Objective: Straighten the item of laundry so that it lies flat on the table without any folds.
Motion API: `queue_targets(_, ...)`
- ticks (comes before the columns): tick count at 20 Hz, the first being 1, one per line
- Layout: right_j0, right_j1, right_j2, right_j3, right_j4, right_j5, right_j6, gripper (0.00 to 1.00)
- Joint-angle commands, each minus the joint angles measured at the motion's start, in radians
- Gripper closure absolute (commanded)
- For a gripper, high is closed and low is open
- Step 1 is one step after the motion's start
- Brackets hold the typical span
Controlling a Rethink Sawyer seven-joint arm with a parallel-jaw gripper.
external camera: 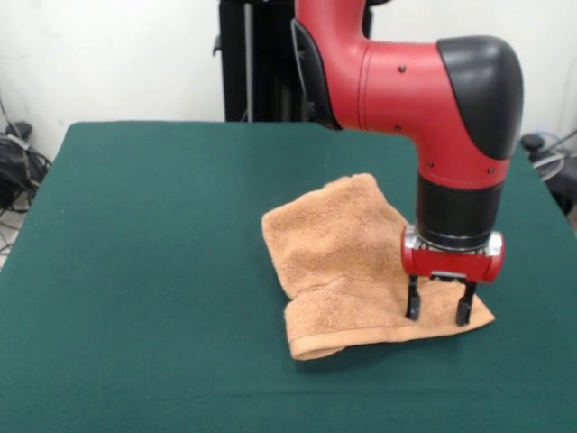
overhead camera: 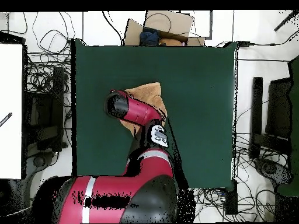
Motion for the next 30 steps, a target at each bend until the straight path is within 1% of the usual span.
queue_targets(1,0.006,0.046,0.121,0.1,0.048,-0.018,0.266,0.0)
queue_targets(15,0.03,0.041,0.107,0.114,0.083,-0.024,0.286,0.0)
queue_targets(30,0.079,0.028,0.062,0.117,0.136,-0.004,0.294,0.0)
